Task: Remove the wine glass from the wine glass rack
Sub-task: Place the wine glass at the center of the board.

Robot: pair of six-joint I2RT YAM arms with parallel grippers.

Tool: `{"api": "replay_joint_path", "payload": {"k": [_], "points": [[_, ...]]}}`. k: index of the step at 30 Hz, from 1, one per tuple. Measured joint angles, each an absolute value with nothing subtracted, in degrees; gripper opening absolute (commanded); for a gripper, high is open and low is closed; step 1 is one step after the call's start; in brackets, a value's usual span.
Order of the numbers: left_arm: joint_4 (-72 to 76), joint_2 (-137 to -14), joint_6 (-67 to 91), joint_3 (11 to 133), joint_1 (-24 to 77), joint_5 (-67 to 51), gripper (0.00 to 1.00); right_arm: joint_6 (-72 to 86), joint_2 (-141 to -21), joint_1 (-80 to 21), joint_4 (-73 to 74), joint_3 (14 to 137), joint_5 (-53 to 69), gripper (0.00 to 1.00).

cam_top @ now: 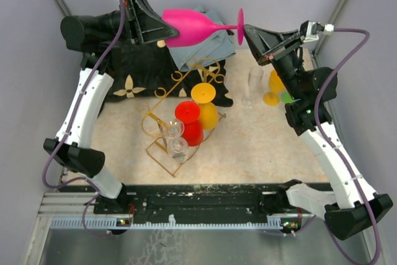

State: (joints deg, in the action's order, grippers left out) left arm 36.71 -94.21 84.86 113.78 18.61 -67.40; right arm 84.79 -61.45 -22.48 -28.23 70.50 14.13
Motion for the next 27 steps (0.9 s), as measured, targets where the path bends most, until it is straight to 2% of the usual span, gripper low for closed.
{"api": "replay_joint_path", "payload": {"k": [5,8,13,16,22,27], "points": [[35.46,-95.53,83.37,114.21,18.61,-70.24,0.00,77.36,-58.35,-22.48,-17.02,70.57,13.91,0.45],[33.54,-96.53,81.34,114.21,18.61,-71.99,0.00,72.75,-55.53,-22.87,-9.58,70.70,14.41,0.56],[29.89,-98.39,77.71,114.54,18.61,-74.87,0.00,62.06,-51.55,-23.16,5.82,75.83,14.02,0.61],[27.70,-99.61,75.92,115.46,18.61,-76.36,0.00,54.61,-50.96,-23.24,15.27,83.11,12.73,0.62],[24.27,-103.57,73.38,121.21,18.65,-80.66,0.00,39.09,-53.87,-23.27,34.48,102.48,8.43,0.64],[21.96,-106.80,70.59,126.78,18.68,-82.78,0.00,30.00,-57.80,-23.27,43.51,111.85,6.07,0.64]]}}
